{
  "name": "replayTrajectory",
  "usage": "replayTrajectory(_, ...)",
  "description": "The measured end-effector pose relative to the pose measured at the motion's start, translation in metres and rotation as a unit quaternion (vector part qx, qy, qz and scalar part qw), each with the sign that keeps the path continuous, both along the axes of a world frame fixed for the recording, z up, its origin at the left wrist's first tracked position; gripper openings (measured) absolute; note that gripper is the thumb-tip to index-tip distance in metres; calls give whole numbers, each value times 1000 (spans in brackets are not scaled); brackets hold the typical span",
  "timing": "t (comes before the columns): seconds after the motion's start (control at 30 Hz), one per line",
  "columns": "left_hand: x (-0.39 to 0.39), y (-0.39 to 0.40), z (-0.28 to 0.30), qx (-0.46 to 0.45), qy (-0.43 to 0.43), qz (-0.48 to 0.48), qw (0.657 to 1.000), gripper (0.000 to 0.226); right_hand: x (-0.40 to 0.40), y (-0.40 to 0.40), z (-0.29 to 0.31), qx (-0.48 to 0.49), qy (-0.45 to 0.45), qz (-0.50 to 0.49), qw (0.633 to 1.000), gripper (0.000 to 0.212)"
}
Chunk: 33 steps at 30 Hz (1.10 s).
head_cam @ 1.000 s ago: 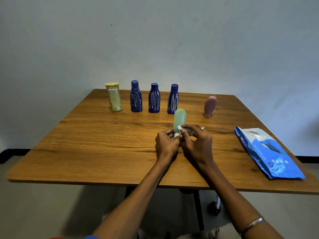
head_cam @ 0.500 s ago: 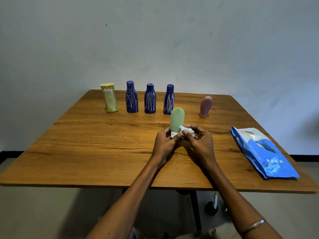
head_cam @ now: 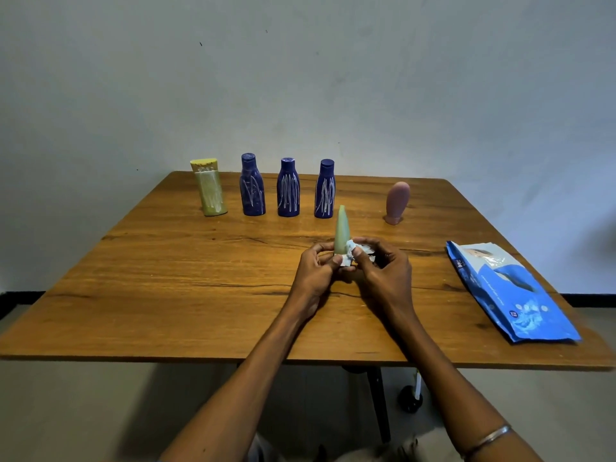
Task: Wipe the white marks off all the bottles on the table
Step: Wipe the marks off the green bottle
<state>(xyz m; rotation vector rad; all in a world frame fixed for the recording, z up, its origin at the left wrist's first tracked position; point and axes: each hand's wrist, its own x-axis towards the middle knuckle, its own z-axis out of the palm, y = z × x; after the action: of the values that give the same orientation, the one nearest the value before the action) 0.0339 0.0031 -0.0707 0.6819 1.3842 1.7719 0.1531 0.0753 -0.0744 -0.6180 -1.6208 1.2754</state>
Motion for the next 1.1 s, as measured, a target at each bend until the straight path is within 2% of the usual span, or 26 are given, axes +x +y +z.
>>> replayTrajectory(0.23, 0, -3, 0, 21, 5, -36, 999, 34, 1, -6, 4, 73, -27, -18, 997, 21)
replayTrajectory(0.4, -2, -3, -2, 31, -14, -25, 999, 36, 0, -5, 5, 77, -33, -94, 992, 19)
replayTrajectory(0.6, 0, -2, -4, 7, -2, -17, 1000, 31, 3, -6, 7, 74, -41, -54, 995, 20)
replayTrajectory(0.73, -2, -2, -3, 4, 2, -28, 1000, 31, 1, -9, 8, 145, -64, -45, 986, 19)
replayTrajectory(0.9, -1, 0, -3, 1, 37, -40, 999, 30, -7, 2, 15, 242, -90, -112, 960, 15)
replayTrajectory(1.1, -1, 4, -9, 3, 64, -25, 998, 27, -31, 28, 44, 286, -89, -132, 945, 28)
